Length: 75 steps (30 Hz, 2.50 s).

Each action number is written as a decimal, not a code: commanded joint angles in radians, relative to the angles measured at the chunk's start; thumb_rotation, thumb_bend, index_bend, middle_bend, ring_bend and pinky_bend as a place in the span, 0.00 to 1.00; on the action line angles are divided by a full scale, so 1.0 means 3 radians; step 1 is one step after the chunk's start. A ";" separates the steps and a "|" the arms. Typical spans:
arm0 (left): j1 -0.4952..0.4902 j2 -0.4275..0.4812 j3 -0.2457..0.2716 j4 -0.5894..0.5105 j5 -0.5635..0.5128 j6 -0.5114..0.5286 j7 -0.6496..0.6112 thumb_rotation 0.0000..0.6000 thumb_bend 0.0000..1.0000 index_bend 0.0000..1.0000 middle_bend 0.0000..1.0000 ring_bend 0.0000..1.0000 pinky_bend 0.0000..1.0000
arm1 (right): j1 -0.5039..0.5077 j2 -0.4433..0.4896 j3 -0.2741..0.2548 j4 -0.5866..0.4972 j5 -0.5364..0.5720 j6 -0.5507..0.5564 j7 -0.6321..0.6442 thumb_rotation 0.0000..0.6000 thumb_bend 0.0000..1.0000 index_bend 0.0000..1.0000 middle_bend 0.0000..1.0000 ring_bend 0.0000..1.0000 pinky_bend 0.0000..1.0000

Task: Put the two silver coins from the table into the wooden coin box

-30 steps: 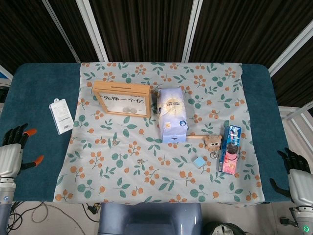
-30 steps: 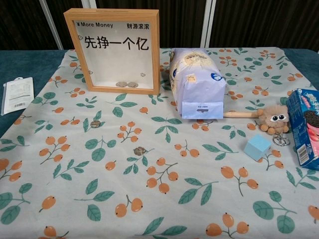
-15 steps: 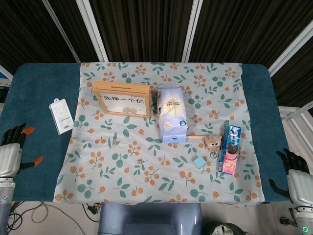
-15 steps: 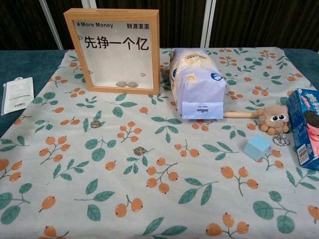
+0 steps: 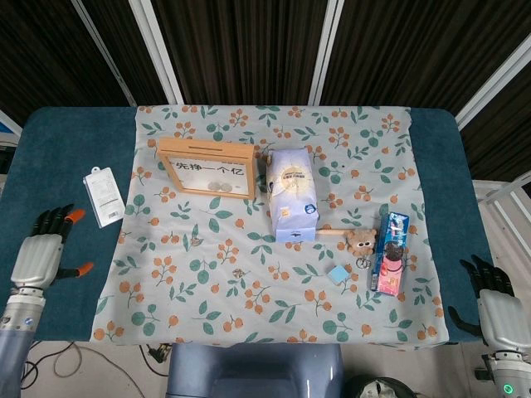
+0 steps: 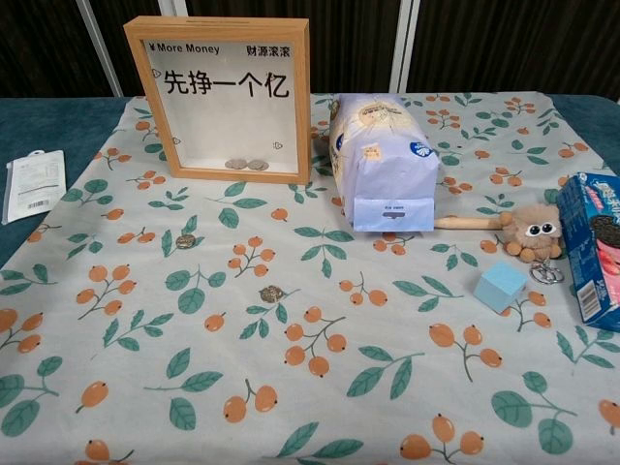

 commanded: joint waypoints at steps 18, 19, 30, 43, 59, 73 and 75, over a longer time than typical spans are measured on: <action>-0.1379 -0.0960 -0.0312 0.0857 -0.0806 -0.1450 0.0994 1.00 0.07 0.10 0.04 0.00 0.00 | -0.0002 -0.0010 0.0011 -0.0038 0.0088 -0.0008 -0.0066 1.00 0.37 0.13 0.05 0.04 0.00; -0.1412 -0.1003 -0.0309 0.0882 -0.0841 -0.1464 0.1027 1.00 0.07 0.10 0.04 0.00 0.00 | -0.0003 -0.0008 0.0012 -0.0041 0.0093 -0.0010 -0.0059 1.00 0.37 0.13 0.05 0.04 0.00; -0.1600 -0.1215 -0.0263 0.0943 -0.0908 -0.1413 0.1254 1.00 0.07 0.10 0.04 0.00 0.00 | 0.0003 0.0009 0.0002 -0.0047 0.0090 -0.0031 -0.0045 1.00 0.37 0.13 0.05 0.04 0.00; -0.1719 -0.1442 -0.0194 0.1107 -0.0968 -0.1323 0.1432 1.00 0.07 0.10 0.04 0.00 0.00 | -0.0003 0.0031 -0.0004 -0.0068 0.0101 -0.0034 -0.0032 1.00 0.37 0.13 0.05 0.04 0.00; -0.1752 -0.1524 -0.0141 0.1200 -0.0966 -0.1300 0.1439 1.00 0.07 0.11 0.04 0.00 0.00 | -0.0006 0.0041 -0.0002 -0.0081 0.0126 -0.0035 -0.0037 1.00 0.37 0.13 0.05 0.04 0.00; -0.1764 -0.1553 -0.0115 0.1256 -0.0954 -0.1245 0.1490 1.00 0.07 0.11 0.04 0.00 0.00 | -0.0005 0.0038 -0.0007 -0.0083 0.0129 -0.0031 -0.0071 1.00 0.37 0.13 0.05 0.04 0.00; -0.1766 -0.1555 -0.0119 0.1253 -0.0966 -0.1251 0.1491 1.00 0.07 0.11 0.04 0.00 0.00 | -0.0004 0.0041 -0.0009 -0.0087 0.0136 -0.0038 -0.0075 1.00 0.37 0.13 0.05 0.04 0.00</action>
